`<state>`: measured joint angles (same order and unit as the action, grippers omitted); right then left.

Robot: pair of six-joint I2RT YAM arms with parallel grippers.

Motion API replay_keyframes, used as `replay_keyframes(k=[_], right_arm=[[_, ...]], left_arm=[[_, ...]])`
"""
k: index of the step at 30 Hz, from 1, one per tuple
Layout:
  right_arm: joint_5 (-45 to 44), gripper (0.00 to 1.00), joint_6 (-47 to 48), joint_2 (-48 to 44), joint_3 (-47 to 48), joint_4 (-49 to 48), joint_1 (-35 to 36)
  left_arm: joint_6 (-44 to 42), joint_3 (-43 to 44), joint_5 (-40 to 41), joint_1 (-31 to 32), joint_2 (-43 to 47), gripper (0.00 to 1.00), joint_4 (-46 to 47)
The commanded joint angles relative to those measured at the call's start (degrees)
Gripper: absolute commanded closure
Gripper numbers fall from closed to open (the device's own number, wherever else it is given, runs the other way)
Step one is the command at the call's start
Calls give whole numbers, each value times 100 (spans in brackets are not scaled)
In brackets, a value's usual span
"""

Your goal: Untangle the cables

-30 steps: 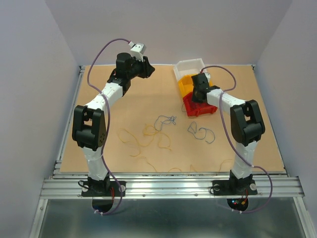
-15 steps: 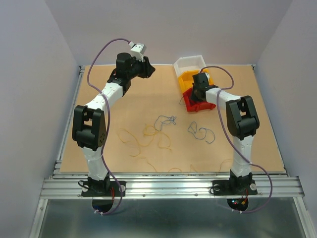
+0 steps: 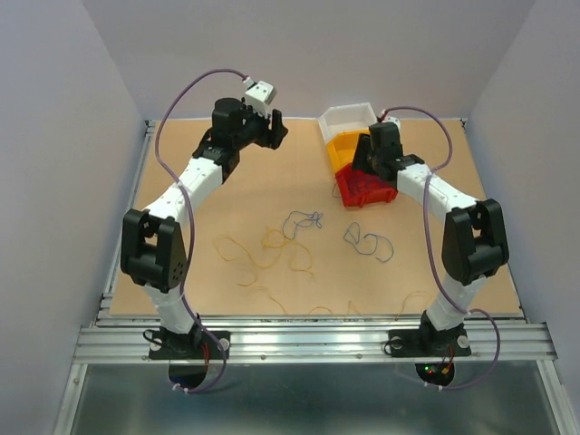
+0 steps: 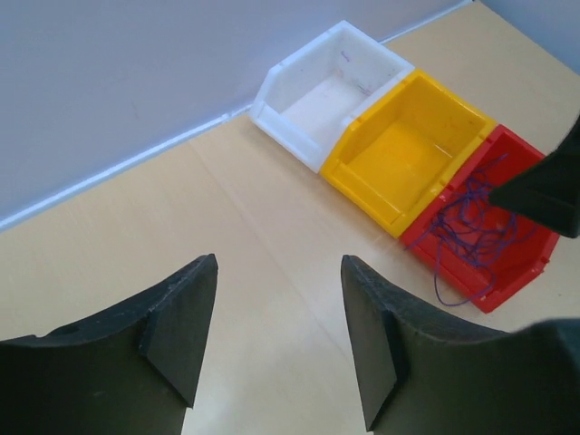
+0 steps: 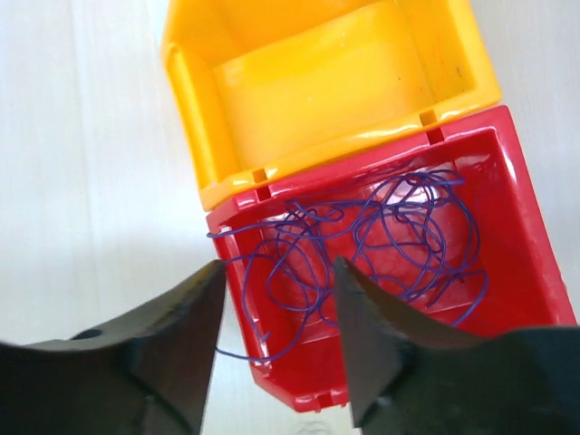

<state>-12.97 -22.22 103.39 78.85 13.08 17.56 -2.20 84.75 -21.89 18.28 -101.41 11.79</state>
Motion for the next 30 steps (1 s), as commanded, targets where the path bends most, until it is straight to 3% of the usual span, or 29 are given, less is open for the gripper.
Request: replay_keyframes(k=[1, 4, 5, 8, 10, 18, 25, 30], right_arm=[[49, 32, 112, -293, -361, -148, -42], [75, 20, 112, -591, -572, -236, -42], [110, 11, 112, -705, -790, -279, -42], [321, 5, 139, -1198, -1186, -473, -42], [348, 4, 139, -1609, -1538, -526, -34], [796, 4, 191, -2928, -2558, -80, -25], [339, 4, 200, -3203, -3077, 985, 80], [323, 0, 306, -2808, -2972, 1074, 843]], left_arm=[[-1053, -160, 420, 570, 656, 29, -561], [-1633, -634, 896, 1062, 867, 23, -775], [-1739, -783, 993, 1159, 912, 21, -836], [-2056, -1337, 1143, 1432, 1026, 9, -880], [-2188, -1575, 1108, 1564, 965, 1, -898], [-2206, -1619, 1248, 2126, 491, 1, -898], [-2127, -1418, 1276, 2223, 25, 1, -871], [-2066, -1408, 1581, 2215, 50, 1, -854]])
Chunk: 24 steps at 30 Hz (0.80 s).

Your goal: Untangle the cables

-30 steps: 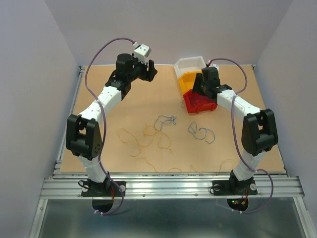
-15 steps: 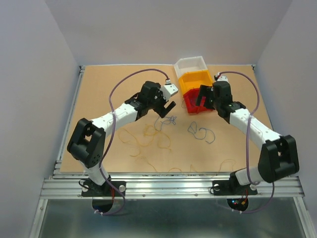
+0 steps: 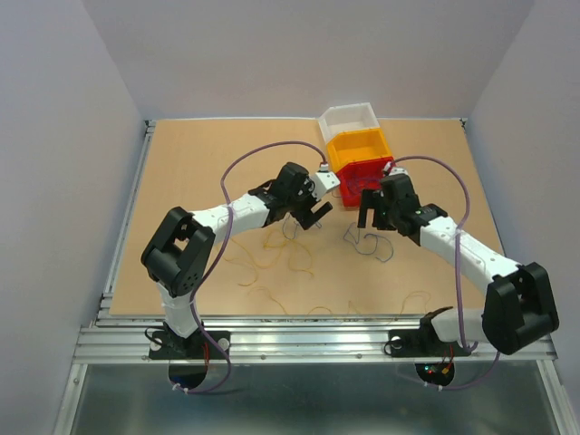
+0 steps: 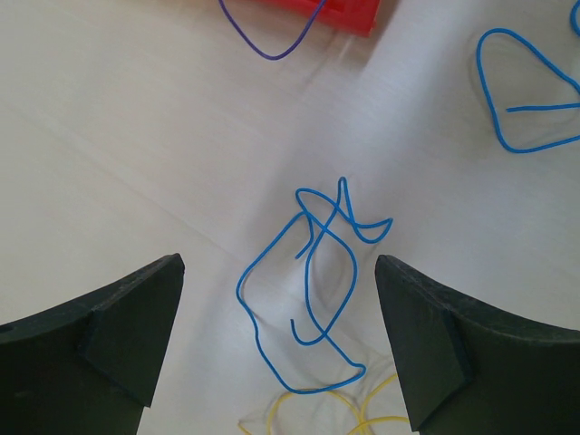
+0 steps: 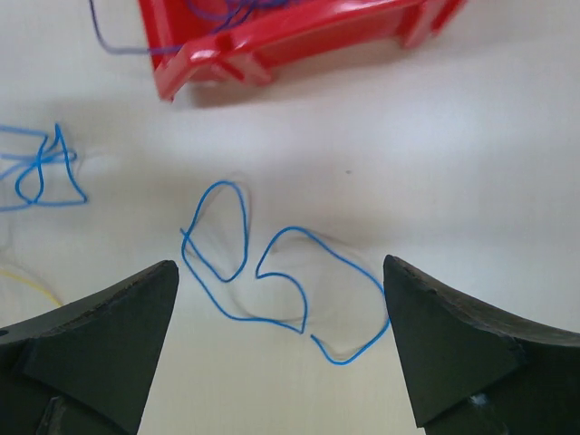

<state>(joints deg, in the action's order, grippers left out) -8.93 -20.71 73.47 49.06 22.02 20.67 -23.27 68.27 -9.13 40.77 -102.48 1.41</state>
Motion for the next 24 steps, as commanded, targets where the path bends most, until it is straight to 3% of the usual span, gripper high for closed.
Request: replay_keyframes(k=[1, 9, 20, 22, 24], right_arm=[[-100, 0, 155, 246, 7, 171, 605], [102, 2, 146, 1062, -19, -145, 807], [-170, 5, 199, 2030, 209, -58, 1088], [-389, 12, 199, 2180, 367, 48, 1194], [-452, 34, 216, 2259, 429, 83, 1247]], left_arm=[[76, 222, 376, -43, 184, 1, 210], [489, 196, -238, -763, 456, 1, 342], [542, 178, -283, -896, 509, 2, 404], [560, 178, -291, -913, 536, 2, 421], [569, 169, -300, -922, 553, 2, 430]])
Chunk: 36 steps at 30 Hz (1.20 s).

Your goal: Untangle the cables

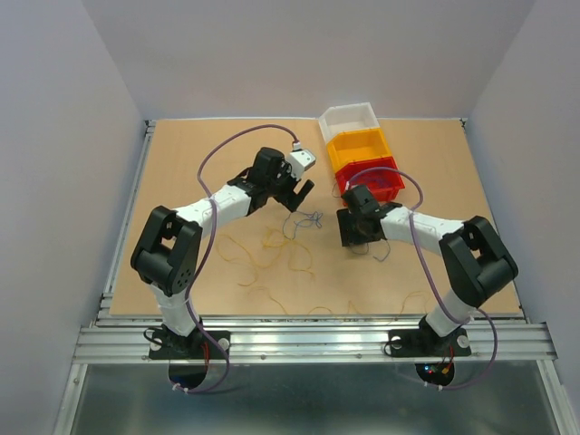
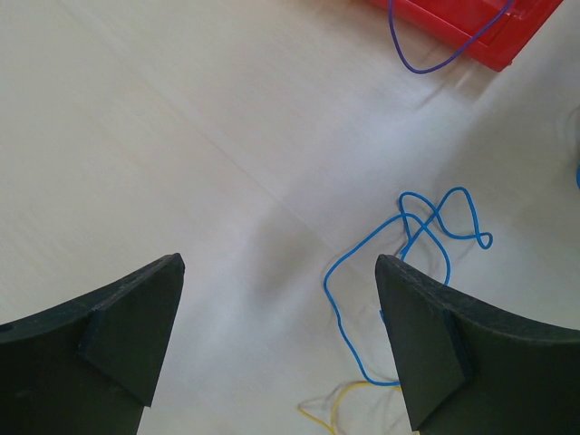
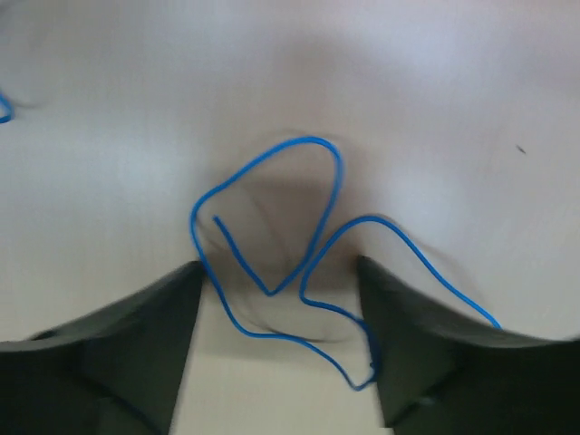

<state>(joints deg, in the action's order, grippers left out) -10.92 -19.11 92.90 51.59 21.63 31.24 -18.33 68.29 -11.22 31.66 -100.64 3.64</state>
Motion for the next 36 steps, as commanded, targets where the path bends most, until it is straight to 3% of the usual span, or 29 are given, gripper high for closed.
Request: replay_keyframes(k=[1, 2, 3, 5, 6, 13, 18, 25, 28, 36], right_arm=[[-262, 40, 66, 316, 184, 131, 198], [-270, 46, 66, 299, 184, 122, 207], [-323, 60, 66, 238, 193, 131, 224], [-411, 78, 74, 141, 176, 131, 215], [-481, 98, 66, 71, 176, 123, 215], [-402, 100, 119, -1500, 17, -396, 224], [-253, 99, 215, -1697, 858, -729, 224], [-96, 99, 1041, -354, 2748, -906, 58], [299, 100, 919, 383, 3619, -1134, -240], [257, 99, 277, 2362, 5509, -1442, -900]], left_arm=[[75, 167, -91, -11, 370, 2, 207], [75, 158, -91, -19, 370, 2, 216], [84, 158, -91, -28, 387, 2, 216], [84, 149, -99, -46, 405, 2, 234], [92, 149, -99, -46, 414, 2, 234], [162, 149, -152, -204, 580, 2, 260], [356, 27, -372, -529, 923, 2, 427], [400, -106, -486, -643, 1029, 2, 612], [391, -97, -460, -652, 976, 2, 620], [435, -123, -469, -749, 1020, 2, 699]])
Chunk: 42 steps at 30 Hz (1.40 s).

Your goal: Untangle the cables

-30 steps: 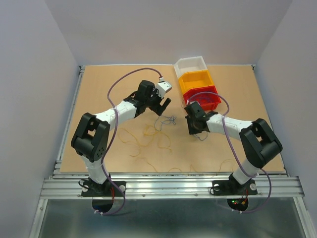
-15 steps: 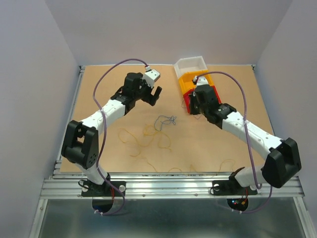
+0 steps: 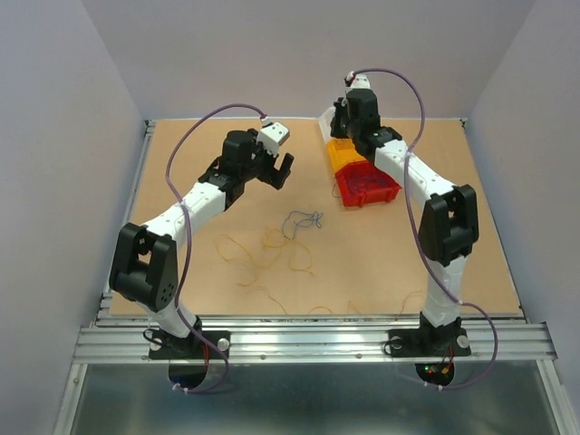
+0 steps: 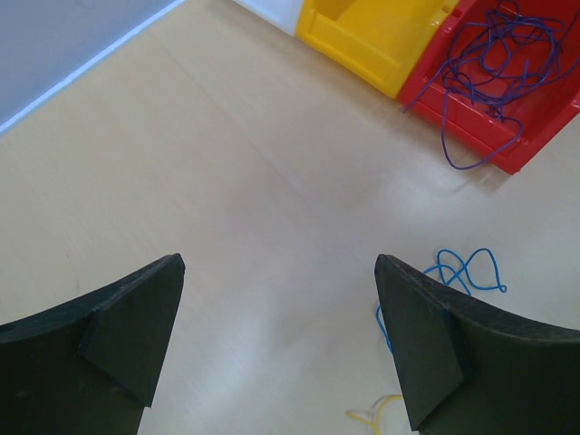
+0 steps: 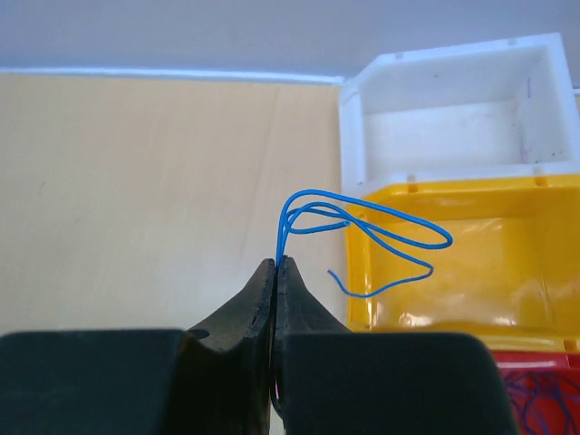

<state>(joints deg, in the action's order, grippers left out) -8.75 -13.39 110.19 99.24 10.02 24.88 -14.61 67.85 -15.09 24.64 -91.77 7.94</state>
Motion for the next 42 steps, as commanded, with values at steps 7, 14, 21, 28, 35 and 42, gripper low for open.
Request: replay_keyframes(k=[7, 14, 21, 28, 35, 42], right_arm=[[-319, 100, -831, 1505, 1282, -281, -686], [-865, 80, -1026, 1681, 1220, -290, -739], [-961, 43, -1131, 1418, 1028, -238, -748], [-1016, 32, -1237, 452, 2, -27, -739], [1637, 16, -262, -822, -1458, 44, -696], [2088, 9, 679, -1896, -3234, 44, 217]], left_arm=[[64, -62, -90, -56, 133, 2, 278], [72, -88, -108, -65, 194, 2, 278], [55, -80, -99, -65, 194, 2, 269], [20, -106, -440, -65, 186, 2, 217], [-279, 122, -741, 216, -166, 2, -196], [204, 123, -556, -266, 9, 1, 31]])
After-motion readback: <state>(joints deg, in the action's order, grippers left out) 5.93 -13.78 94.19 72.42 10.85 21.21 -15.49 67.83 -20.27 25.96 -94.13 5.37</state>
